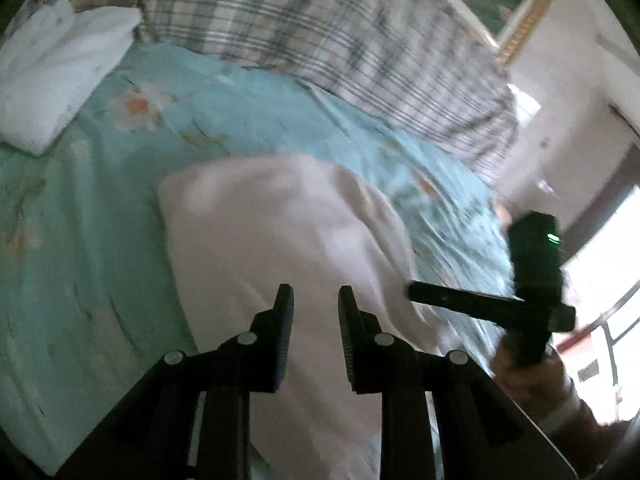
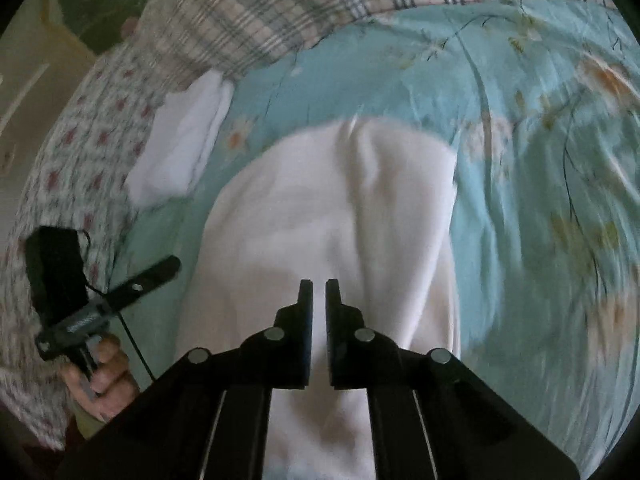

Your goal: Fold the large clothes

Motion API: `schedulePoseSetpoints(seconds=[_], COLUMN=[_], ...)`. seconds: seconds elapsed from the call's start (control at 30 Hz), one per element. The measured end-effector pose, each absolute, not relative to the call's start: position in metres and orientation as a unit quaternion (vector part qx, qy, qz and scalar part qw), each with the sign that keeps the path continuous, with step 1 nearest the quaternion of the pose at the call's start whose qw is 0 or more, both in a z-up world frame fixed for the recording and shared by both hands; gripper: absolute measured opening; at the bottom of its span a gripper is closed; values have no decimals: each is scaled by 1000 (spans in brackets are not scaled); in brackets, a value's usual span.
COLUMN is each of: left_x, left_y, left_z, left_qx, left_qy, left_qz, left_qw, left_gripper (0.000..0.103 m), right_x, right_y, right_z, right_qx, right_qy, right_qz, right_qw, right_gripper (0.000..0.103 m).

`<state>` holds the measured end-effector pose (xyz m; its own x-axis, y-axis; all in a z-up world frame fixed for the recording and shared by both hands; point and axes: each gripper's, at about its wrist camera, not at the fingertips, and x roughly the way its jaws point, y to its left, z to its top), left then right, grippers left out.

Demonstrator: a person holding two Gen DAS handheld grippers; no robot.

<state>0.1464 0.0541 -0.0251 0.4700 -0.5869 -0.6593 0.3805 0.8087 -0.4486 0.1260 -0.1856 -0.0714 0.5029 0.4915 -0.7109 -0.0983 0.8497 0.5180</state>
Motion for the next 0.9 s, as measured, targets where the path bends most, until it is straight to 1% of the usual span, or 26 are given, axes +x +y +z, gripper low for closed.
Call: schedulePoseSetpoints(seconds=[0.07, 0.2, 0.23, 0.33, 0.37, 0.4, 0.43, 0.47, 0.5, 0.57, 0.6, 0.63, 0.67, 0.7, 0.73, 0.77, 0.83, 0.9], left_x=[127, 104, 102, 102, 102, 102, 102, 101, 101, 102, 104, 102, 100, 97, 95, 94, 97, 100], left_y=[48, 38, 38, 40, 39, 38, 38, 37, 38, 40, 39, 39, 38, 37, 36, 35, 31, 29], left_z=[-30, -65, -72, -71, -72, -72, -73, -72, -72, -68, -67, -63, -60, -55, -52, -51, -61, -72], left_qx=[-116, -68, -67, -78, -76, -73, -71, -69, -68, -75, -76, -74, -70, -63, -56, -48, -34, -32], left_qy=[438, 474, 474, 467, 468, 467, 466, 465, 465, 468, 468, 465, 462, 457, 454, 453, 464, 465], left_qz=[-297, -277, -275, -274, -273, -273, -273, -273, -273, -270, -269, -269, -271, -274, -276, -277, -275, -276], left_qw=[840, 833, 834, 837, 837, 838, 839, 839, 839, 838, 838, 840, 842, 844, 845, 846, 841, 841], left_gripper=[23, 22, 21, 21, 21, 21, 21, 21, 21, 22, 22, 22, 23, 24, 27, 33, 33, 32], right_x=[109, 85, 82, 79, 77, 75, 75, 76, 79, 85, 90, 91, 92, 91, 88, 82, 77, 82], right_y=[-187, -204, -208, -221, -221, -219, -217, -215, -212, -207, -205, -203, -203, -204, -204, -208, -211, -210], right_z=[-81, -96, -100, -104, -98, -89, -85, -82, -81, -86, -92, -96, -98, -93, -87, -79, -66, -79], right_qx=[202, 187, 183, 216, 219, 214, 209, 202, 196, 193, 190, 186, 183, 185, 186, 183, 165, 153], right_qy=[477, 477, 478, 479, 471, 459, 453, 449, 450, 459, 467, 472, 477, 471, 460, 443, 423, 444], right_qz=[165, 117, 102, 99, 101, 103, 103, 103, 105, 113, 116, 113, 111, 114, 116, 117, 111, 106], right_qw=[839, 851, 853, 845, 848, 856, 861, 864, 865, 860, 856, 854, 853, 855, 860, 870, 884, 877], right_gripper=[16, 17, 19, 19, 22, 31, 38, 48, 51, 50, 46, 37, 20, 17, 14, 13, 12, 11])
